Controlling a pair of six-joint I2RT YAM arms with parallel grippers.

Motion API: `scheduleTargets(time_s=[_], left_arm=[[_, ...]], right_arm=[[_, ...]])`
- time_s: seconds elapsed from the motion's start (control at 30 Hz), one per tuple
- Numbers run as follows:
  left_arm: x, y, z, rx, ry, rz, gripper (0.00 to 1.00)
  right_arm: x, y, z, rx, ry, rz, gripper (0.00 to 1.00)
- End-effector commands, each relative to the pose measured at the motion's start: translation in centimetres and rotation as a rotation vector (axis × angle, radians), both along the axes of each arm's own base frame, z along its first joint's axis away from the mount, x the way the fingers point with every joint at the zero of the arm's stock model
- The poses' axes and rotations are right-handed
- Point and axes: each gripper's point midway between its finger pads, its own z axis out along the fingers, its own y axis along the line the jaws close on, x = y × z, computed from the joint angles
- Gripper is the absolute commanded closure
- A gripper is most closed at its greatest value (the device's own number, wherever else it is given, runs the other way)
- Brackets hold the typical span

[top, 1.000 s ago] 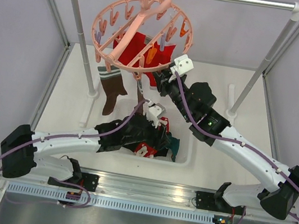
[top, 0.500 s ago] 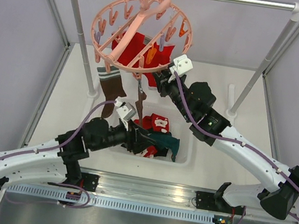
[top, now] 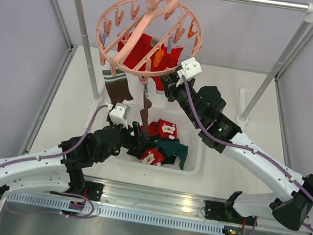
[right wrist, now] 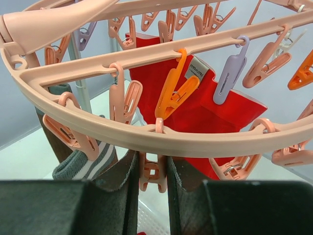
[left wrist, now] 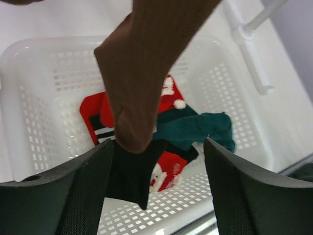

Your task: Remove the socks clipped to the hanger

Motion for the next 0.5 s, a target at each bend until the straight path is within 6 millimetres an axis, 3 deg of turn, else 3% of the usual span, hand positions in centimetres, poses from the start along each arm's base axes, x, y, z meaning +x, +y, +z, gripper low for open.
scheduleTargets(time_s=[0.0, 0.13, 0.33, 0.4, 0.47], left_arm=[[2.0, 1.3, -0.9, 0.059, 0.005, 0.164, 0.21], [3.4, 0.1, -3.2, 0.171, 0.013, 0.198, 0.16], [5.1, -1.3, -4.2, 0.200, -0.019, 0.240, 0.16], [5.6, -2.0, -4.5, 0.218, -0.033, 0.235, 0.19], [5.9, -2.6, -4.2, 0.218, -0.051, 0.222, 0.37]], right_arm=[[-0.5, -1.0, 3.3, 0.047, -0.050, -0.019, 0.92], [-0.5, -1.0, 3.3, 0.046, -0.049, -0.020, 0.92], [-0.5, -1.1, 3.2, 0.041, -0.045, -0.022, 0.92], [-0.5, -1.0, 3.2, 0.043, -0.043, -0.020, 0.91], [-0.6, -1.0, 3.2, 0.045, -0.042, -0.018, 0.91]])
